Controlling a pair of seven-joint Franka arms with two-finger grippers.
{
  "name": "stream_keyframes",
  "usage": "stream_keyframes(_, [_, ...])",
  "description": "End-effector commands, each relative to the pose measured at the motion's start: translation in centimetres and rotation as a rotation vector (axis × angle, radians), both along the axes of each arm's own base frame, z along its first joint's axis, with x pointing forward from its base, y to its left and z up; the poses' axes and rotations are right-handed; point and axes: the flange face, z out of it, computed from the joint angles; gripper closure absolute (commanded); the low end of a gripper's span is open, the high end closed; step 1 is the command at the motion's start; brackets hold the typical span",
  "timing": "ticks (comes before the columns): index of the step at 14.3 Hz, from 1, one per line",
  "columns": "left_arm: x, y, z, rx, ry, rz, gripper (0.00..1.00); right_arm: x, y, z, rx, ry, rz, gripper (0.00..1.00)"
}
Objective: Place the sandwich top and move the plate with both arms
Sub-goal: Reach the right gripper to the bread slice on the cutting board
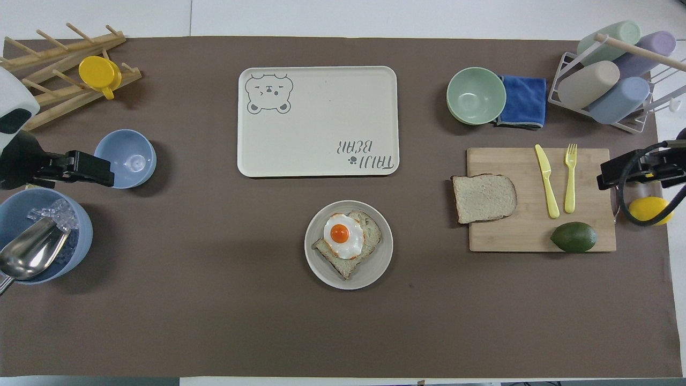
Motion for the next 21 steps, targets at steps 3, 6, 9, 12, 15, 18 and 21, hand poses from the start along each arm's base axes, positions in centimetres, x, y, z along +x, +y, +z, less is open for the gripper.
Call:
stream_keyframes(3, [-0.2,0.3,0.5,0.019,-0.005,0.001,0.00,0.5,-0.1,0.1,-0.012,-0.011,0.005,0.00])
stream_keyframes(6, [-0.2,0.3,0.5,0.019,-0.005,-0.001,0.00,0.6,-0.4,-0.4,-0.009,0.000,-0.001,0.00])
stream_keyframes(9, [-0.2,0.3,0.5,0.020,-0.005,-0.001,0.00,0.4,0.8,-1.6,-0.014,-0.034,0.016,0.00])
stream_keyframes(12, [-0.2,0.3,0.5,0.020,-0.005,0.001,0.00,-0.3,6.5,-3.8,-0.071,-0.093,0.142,0.00])
stream_keyframes(15, [-0.2,0.3,0.5,0.020,-0.005,0.001,0.00,0.0,12.8,-7.3,-0.164,-0.072,0.208,0.00])
stream_keyframes(18, [-0.2,0.3,0.5,0.019,-0.005,0.001,0.00,0.9,19.6,-12.6,-0.275,-0.075,0.296,0.00])
stream_keyframes(21, [-0.2,0.3,0.5,0.019,-0.005,-0.001,0.00,1.1,23.5,-18.5,-0.318,-0.133,0.384,0.00])
